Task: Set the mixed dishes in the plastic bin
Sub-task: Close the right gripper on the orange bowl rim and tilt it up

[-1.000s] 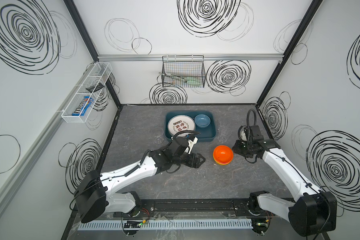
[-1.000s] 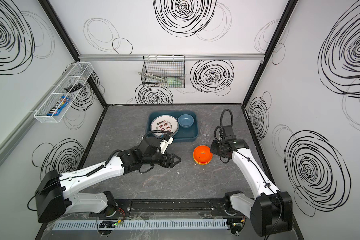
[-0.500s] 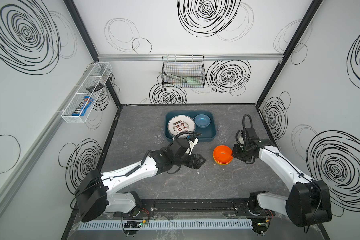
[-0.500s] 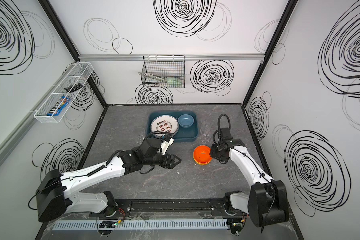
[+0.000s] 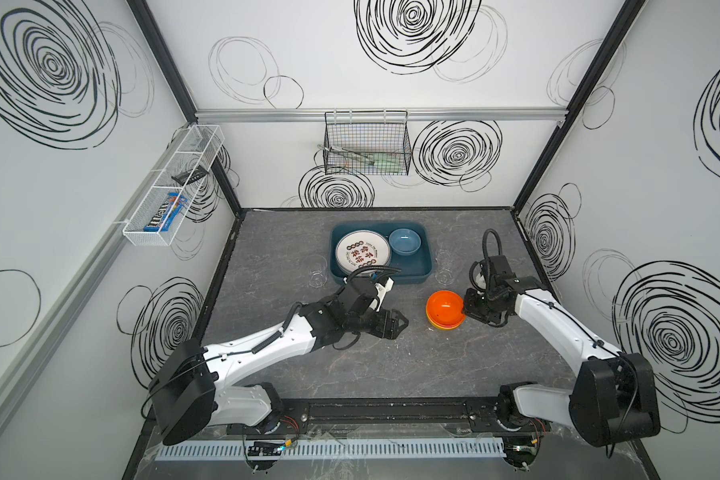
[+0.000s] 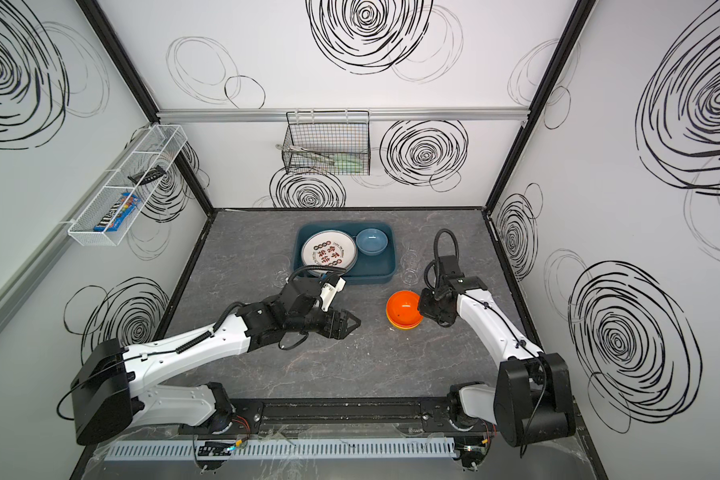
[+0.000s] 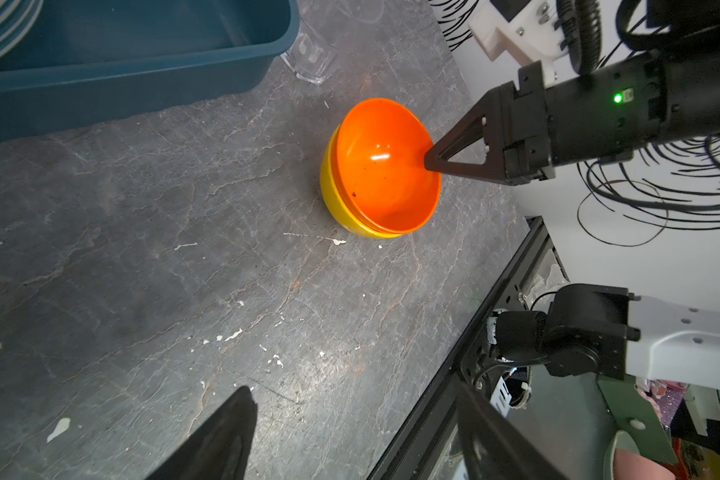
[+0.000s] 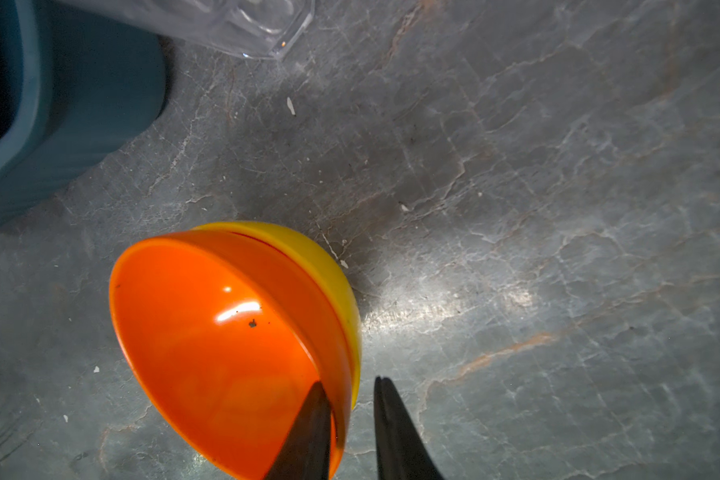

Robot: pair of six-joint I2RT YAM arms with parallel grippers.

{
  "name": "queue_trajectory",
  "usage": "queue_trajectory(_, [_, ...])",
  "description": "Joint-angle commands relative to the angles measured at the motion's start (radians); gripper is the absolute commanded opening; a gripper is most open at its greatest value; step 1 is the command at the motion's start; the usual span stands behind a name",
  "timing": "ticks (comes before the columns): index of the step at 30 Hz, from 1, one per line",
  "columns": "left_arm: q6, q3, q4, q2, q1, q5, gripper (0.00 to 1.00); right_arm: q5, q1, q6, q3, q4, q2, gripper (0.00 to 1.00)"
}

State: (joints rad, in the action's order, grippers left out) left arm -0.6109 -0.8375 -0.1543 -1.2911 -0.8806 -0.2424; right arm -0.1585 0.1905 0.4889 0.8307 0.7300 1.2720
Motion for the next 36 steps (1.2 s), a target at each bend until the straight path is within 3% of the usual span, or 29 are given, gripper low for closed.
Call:
queue_trajectory(1, [-0.012, 0.015, 0.05, 0.027, 0.007, -0.001, 0.8, -0.006, -0.001, -0.004, -0.009, -0.006, 0.015, 0.2])
queue_trajectory(16, [-0.026, 0.041, 0.065, 0.042, 0.021, -0.002, 0.79, 0.019, 0.02, -0.012, 0.008, 0.007, 0.01, 0.06])
queue_trajectory(36, [-0.065, 0.11, 0.075, 0.167, 0.106, 0.03, 0.8, 0.055, 0.096, -0.011, 0.147, 0.07, 0.009, 0.0])
